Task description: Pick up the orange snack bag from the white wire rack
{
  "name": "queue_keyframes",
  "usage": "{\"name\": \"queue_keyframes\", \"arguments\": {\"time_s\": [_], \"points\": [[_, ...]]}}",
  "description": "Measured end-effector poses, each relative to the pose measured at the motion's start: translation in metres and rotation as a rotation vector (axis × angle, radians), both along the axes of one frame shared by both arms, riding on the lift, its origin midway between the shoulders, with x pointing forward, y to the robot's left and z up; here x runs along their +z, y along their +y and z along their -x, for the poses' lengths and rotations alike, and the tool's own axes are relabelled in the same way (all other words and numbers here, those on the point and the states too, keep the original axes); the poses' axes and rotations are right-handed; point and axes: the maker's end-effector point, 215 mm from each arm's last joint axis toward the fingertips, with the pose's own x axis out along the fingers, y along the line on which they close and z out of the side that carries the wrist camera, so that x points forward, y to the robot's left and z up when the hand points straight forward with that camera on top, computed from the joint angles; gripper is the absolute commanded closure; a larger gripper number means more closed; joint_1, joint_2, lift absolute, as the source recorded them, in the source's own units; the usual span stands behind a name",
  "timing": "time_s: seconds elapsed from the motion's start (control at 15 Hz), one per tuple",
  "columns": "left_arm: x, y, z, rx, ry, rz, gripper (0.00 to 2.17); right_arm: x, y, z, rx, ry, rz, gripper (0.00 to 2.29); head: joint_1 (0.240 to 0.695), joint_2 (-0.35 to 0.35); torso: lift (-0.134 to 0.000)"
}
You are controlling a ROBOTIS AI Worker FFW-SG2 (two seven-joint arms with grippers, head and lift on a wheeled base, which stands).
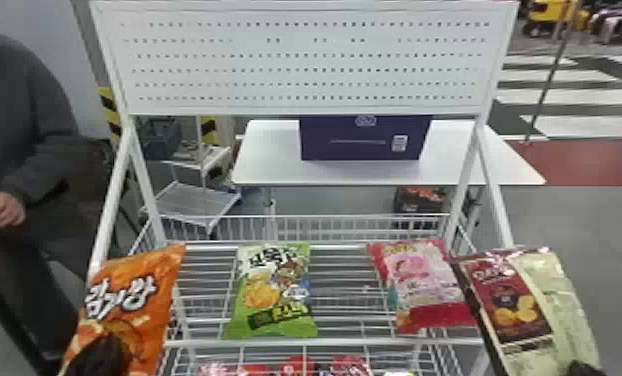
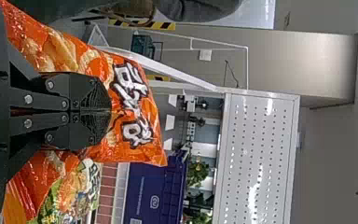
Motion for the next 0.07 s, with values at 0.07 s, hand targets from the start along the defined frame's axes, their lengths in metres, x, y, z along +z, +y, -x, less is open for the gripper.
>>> {"name": "queue_keyframes", "arguments": {"time_s": [0.07], "points": [[0.0000,0.0001,0.0000,0.000,0.000,0.000,2.15,0.0000,0.0001,-0.0002,0.000,0.000,0.000,2.26,0.499,0.000,0.000]]}}
